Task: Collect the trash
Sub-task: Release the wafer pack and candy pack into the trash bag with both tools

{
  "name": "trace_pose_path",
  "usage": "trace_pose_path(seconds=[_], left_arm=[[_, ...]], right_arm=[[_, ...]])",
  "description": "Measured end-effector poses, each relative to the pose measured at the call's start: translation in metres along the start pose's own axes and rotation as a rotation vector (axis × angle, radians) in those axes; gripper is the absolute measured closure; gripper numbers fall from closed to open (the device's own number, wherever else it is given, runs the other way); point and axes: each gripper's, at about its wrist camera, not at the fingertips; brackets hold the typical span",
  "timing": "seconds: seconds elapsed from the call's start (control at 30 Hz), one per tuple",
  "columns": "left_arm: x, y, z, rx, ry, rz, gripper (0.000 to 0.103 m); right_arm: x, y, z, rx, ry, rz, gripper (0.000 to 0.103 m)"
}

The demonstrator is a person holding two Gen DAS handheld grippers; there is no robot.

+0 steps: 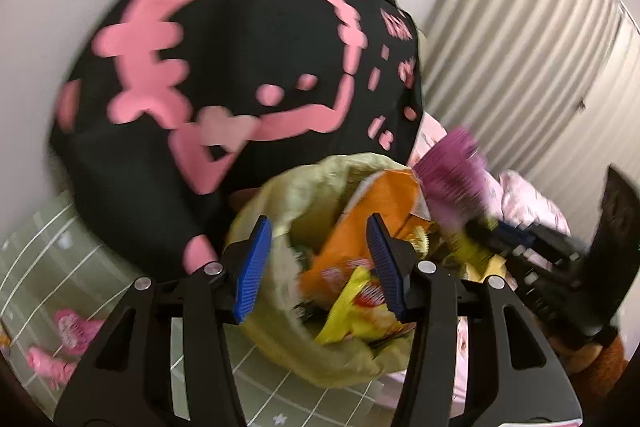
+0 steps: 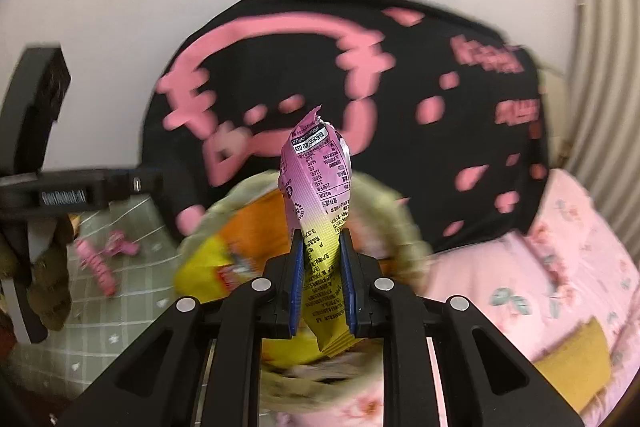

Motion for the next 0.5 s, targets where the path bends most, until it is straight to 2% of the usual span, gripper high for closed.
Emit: trace_pose_path(seconds=[0.1, 0.23, 0.33, 0.43, 0.5], left_arm=[[0.018, 0.011, -0.020, 0.046, -0.042, 0.009, 0.056], [0.038, 0.032, -0.047, 0.093, -0.112, 0.010, 0.056], [0.047, 0.047, -0.067, 0.135, -0.158, 0.014, 0.056], [0.050, 0.060, -0.079, 0.176, -0.178, 0.000, 0.056], [0.050, 0.066, -0.084, 0.190, -0.183, -0.007, 0.056]], right_arm=[[-0.034, 0.010, -0.021, 0.038, -0.052, -0.083, 0.086], [-0.073, 0.023, -0.014, 0.007, -0.028, -0.177, 0.086], [-0.087, 0.028, -0.002, -0.018, -0.008, -0.214, 0.086], [-0.093, 0.031, -0.001, 0.005, 0.022, -0.240, 0.086], [-0.092, 0.032, -0.001, -0.001, 0.012, -0.238, 0.086]])
Point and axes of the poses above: each gripper's, at about its wrist camera, not at the fingertips, and x roughly against the way its jaws point, z to its right, y to its underside, and after that the axes turned 3 degrees about x, right-handed
